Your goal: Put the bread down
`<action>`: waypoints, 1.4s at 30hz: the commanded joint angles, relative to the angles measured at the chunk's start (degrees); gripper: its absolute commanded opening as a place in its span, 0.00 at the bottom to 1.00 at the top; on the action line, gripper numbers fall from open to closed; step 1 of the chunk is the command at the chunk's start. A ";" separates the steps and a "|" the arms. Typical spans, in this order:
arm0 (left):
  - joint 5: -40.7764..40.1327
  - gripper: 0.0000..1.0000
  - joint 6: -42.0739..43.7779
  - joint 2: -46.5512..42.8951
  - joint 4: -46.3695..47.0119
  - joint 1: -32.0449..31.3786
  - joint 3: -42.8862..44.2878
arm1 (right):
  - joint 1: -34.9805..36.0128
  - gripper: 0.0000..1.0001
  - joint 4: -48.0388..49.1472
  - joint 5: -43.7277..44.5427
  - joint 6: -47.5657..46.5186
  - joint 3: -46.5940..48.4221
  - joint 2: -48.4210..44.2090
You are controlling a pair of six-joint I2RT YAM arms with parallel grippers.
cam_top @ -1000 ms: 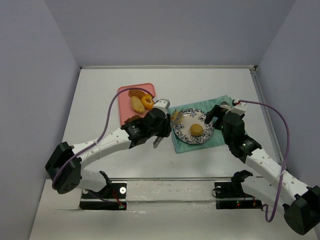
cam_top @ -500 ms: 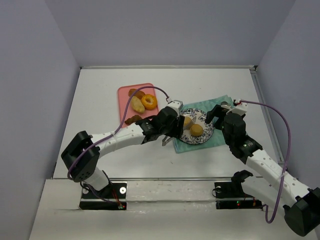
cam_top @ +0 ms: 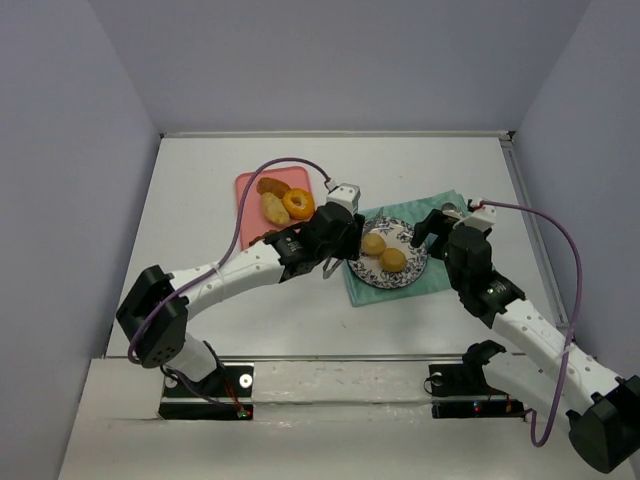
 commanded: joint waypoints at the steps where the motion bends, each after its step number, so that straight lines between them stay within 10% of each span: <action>1: -5.30 0.64 2.30 -1.61 2.71 4.93 6.40 | 0.29 1.00 1.84 1.99 0.38 0.05 -1.87; 22: -4.88 0.68 9.08 52.44 -4.06 21.82 67.28 | 0.29 1.00 0.96 7.35 0.38 -0.39 -2.92; 33: -2.49 0.99 7.67 55.53 -3.00 22.53 68.63 | 0.29 1.00 0.78 7.44 0.03 0.22 -1.69; 42: -0.30 0.99 8.11 48.26 -3.71 22.53 66.09 | 0.29 1.00 0.08 5.51 0.12 0.14 -4.06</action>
